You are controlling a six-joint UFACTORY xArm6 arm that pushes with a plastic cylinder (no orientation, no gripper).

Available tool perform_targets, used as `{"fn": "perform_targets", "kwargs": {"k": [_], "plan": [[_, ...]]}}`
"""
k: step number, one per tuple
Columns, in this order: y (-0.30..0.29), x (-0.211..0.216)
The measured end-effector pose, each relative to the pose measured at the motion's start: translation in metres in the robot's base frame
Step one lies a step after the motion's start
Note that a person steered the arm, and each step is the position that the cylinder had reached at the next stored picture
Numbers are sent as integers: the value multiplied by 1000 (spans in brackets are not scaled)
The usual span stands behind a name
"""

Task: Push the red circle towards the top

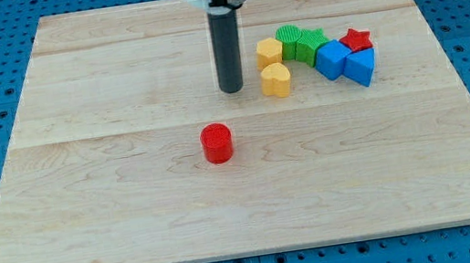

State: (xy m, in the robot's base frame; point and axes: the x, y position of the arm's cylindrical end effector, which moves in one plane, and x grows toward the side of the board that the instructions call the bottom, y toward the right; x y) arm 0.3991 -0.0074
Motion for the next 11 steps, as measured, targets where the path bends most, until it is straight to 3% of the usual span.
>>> {"fn": "perform_targets", "kwargs": {"k": [1, 2, 3, 4, 6, 7, 9, 10, 11], "plan": [[15, 29], [52, 26], [69, -4], [74, 11], [40, 124], [-9, 117], [-27, 47], [-60, 59], [-71, 26]]}}
